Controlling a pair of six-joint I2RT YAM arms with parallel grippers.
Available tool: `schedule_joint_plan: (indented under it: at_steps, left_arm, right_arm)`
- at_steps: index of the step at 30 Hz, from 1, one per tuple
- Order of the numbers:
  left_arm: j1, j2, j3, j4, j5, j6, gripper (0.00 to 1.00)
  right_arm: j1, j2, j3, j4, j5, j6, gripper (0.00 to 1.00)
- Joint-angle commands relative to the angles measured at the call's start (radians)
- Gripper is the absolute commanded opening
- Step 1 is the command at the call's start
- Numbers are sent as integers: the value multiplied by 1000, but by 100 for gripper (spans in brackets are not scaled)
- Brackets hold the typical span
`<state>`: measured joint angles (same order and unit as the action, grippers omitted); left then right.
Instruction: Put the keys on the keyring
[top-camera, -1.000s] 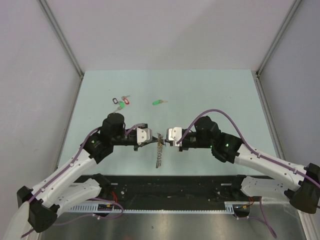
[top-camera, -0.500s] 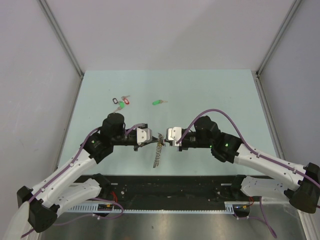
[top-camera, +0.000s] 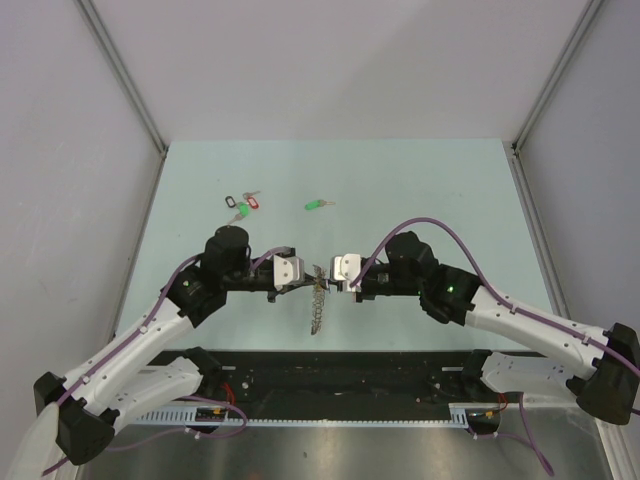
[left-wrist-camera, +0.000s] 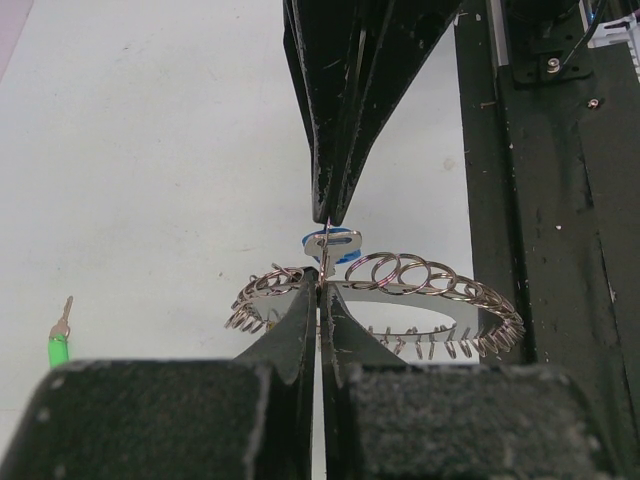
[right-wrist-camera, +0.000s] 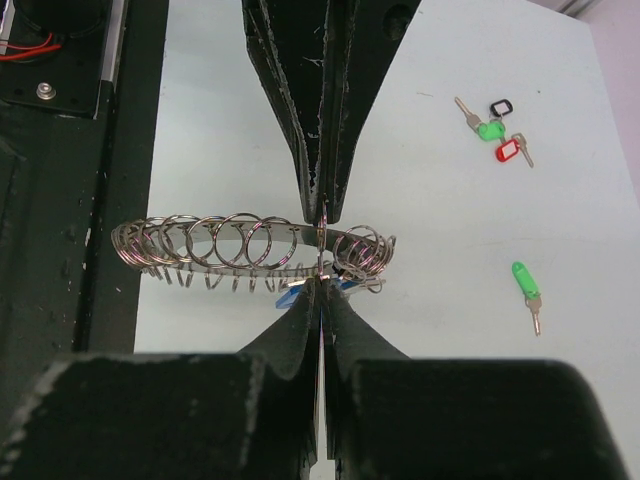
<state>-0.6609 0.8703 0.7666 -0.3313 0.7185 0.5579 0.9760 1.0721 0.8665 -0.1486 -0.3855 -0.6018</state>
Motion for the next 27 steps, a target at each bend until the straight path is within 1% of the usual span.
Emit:
schedule_joint_plan:
  at_steps: [1, 13, 27]
  left_arm:
    - [-6, -2, 20, 37, 53, 28, 0]
    - [-6, 15, 36, 21, 64, 30, 0]
    - [-9, 22, 46, 9, 79, 30, 0]
  right_arm:
    - [4, 2, 45, 50, -3, 5, 0]
    - [16, 2, 46, 69, -26, 11, 0]
    - [35, 20, 45, 104, -7, 20, 0]
